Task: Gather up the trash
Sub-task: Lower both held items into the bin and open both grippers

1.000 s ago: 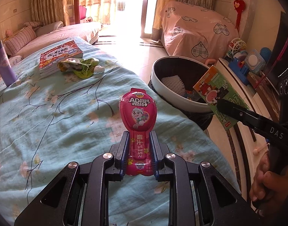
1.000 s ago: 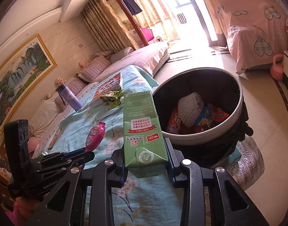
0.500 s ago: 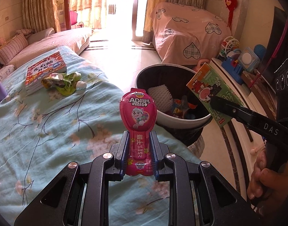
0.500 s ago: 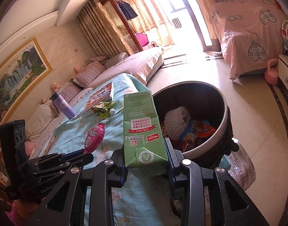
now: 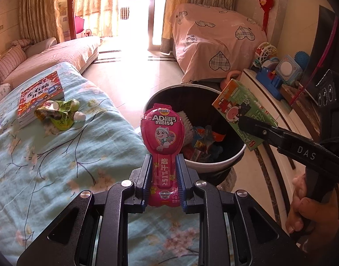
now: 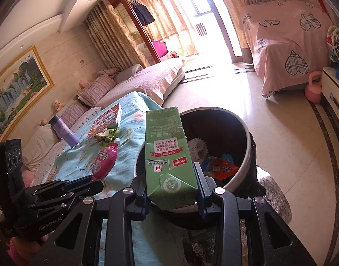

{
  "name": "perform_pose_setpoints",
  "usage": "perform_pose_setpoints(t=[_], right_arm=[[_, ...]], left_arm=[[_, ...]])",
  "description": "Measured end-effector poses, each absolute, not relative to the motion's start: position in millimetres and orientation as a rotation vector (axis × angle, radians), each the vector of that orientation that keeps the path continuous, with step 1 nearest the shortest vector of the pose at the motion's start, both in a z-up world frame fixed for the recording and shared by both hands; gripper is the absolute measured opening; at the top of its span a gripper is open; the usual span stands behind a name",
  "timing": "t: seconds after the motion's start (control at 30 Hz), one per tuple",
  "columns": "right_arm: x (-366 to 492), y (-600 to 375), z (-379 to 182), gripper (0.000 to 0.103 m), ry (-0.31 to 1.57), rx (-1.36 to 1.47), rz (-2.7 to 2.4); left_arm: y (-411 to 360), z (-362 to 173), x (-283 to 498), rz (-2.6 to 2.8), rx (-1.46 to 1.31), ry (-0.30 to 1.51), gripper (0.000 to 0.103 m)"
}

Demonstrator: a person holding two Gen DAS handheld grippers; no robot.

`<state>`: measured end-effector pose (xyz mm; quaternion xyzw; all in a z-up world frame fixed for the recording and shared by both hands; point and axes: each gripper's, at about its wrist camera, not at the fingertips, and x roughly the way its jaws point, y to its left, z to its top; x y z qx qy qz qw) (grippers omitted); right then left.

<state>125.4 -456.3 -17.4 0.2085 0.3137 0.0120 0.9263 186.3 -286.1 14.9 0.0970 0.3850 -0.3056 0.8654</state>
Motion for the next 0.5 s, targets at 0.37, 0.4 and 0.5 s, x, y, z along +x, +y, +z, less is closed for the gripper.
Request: perform_pose_setpoints(t=[0.37,0.4,0.5], right_arm=[[141.5,-462.8,-19.2,0.033,0.661,0.412,0.010],[143.1,-463.0,-19.0,0.033,0.662,0.409,0.008],[147.7,-464.1,-18.7,0.033,0.669,0.401,0.005]], left_arm=[[-308.0,16.7,200.1,-0.654,0.217,0.806,0.019],[-310.0,16.6,201.9,-0.656,0.216,0.808,0.019],[-315.9,15.6,207.0,-0.661,0.215,0.817,0.019]])
